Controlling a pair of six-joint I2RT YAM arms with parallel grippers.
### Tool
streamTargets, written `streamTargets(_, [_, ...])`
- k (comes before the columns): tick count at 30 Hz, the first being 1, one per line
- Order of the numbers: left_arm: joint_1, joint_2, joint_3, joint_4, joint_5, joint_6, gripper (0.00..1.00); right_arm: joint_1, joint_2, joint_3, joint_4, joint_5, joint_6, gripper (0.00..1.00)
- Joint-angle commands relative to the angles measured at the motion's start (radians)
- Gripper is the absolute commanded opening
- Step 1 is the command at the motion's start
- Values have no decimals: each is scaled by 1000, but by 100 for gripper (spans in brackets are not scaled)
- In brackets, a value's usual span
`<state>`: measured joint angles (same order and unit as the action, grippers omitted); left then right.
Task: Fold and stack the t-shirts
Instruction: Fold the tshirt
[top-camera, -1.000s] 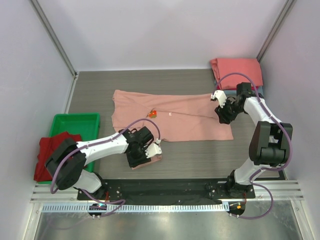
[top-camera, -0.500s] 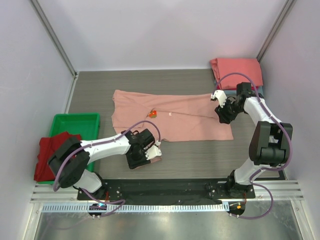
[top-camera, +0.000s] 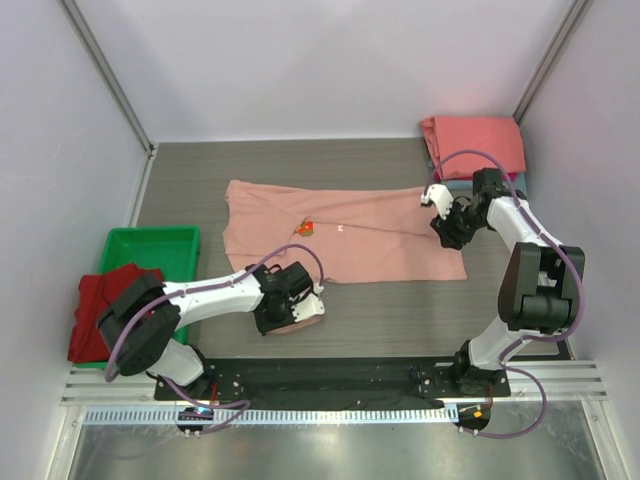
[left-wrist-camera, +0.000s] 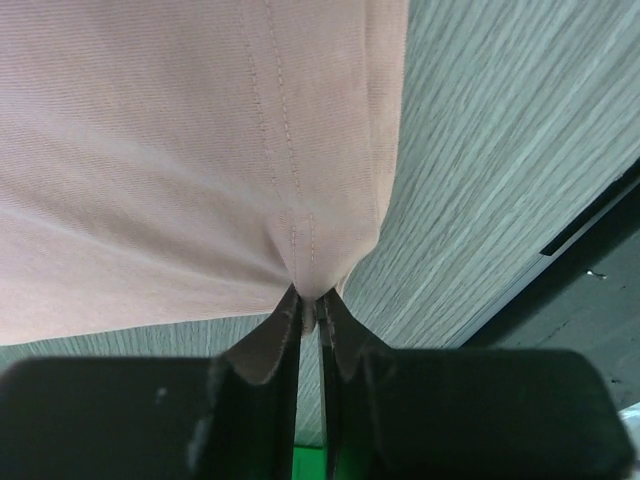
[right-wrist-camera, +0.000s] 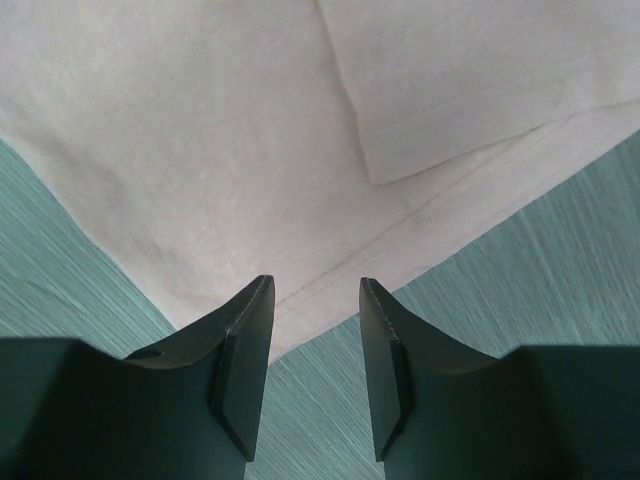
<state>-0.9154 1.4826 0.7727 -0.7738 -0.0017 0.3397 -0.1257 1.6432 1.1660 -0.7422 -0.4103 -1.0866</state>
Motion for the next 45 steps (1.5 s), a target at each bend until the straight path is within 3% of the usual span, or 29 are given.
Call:
streamTargets(1, [-2, 18, -50, 94, -22, -5, 9, -23, -60, -55, 24, 8, -152, 45])
streamTargets(4, [0, 8, -53, 91, -50, 4, 1, -61, -79, -120, 33, 10, -314, 43])
streamTargets(9, [16, 5, -55, 79, -55, 12, 0, -78, -56, -163, -3, 42, -487, 40])
streamTargets(17, [42, 22, -50, 79, -57, 4, 0, -78, -29, -141, -54, 56, -527, 41])
streamTargets(27, [56, 39, -33, 82, -64, 5, 0, -80, -112, -137, -167, 25, -542, 41])
streamTargets(45, [78, 38, -33, 73, -69, 1, 0, -83, -80, -201, -168, 103, -593, 40])
